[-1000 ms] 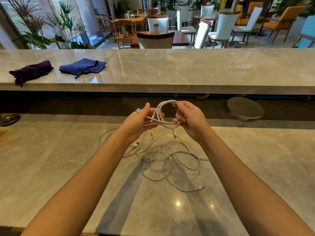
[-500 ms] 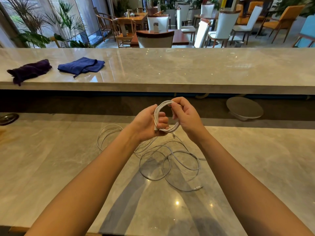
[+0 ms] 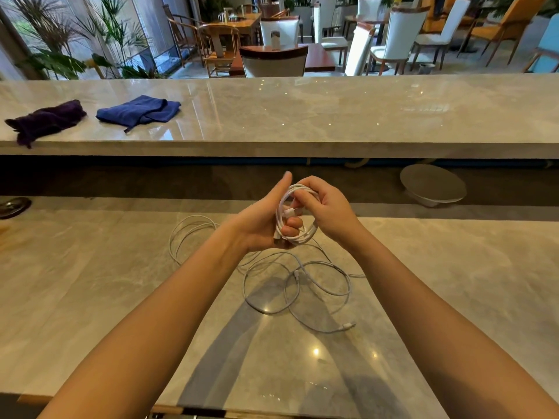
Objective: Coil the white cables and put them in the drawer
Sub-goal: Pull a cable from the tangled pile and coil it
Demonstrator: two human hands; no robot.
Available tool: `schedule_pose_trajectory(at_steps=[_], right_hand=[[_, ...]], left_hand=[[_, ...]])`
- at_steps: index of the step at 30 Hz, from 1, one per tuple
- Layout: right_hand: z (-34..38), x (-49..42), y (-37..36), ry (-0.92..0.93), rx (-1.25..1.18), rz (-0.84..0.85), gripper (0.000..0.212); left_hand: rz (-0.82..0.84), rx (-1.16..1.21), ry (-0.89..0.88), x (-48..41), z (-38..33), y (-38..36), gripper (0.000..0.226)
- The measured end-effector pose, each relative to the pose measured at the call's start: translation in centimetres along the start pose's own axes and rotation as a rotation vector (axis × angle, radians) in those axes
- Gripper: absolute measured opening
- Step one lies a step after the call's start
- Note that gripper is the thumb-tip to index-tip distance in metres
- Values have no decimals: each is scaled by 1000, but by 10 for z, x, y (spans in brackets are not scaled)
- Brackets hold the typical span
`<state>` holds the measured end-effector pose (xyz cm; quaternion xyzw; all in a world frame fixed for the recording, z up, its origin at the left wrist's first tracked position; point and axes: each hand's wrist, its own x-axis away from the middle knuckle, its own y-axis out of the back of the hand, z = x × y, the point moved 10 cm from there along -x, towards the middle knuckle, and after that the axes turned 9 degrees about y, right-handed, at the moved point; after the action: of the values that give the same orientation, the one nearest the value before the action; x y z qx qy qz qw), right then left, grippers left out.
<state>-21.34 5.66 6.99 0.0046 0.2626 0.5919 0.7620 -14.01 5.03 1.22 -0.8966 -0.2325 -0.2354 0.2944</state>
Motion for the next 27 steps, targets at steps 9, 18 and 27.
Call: schedule_pose_trajectory(at_steps=[9, 18, 27], right_hand=[[-58, 38, 24, -199, -115, -158, 15], [-114, 92, 21, -548, -403, -81, 17], [-148, 150, 131, -514, -55, -383, 13]], left_hand=[[-479, -136, -186, -10, 19, 23, 21], [-277, 220, -226, -39, 51, 3, 24], [-298, -78, 1, -119, 87, -61, 21]])
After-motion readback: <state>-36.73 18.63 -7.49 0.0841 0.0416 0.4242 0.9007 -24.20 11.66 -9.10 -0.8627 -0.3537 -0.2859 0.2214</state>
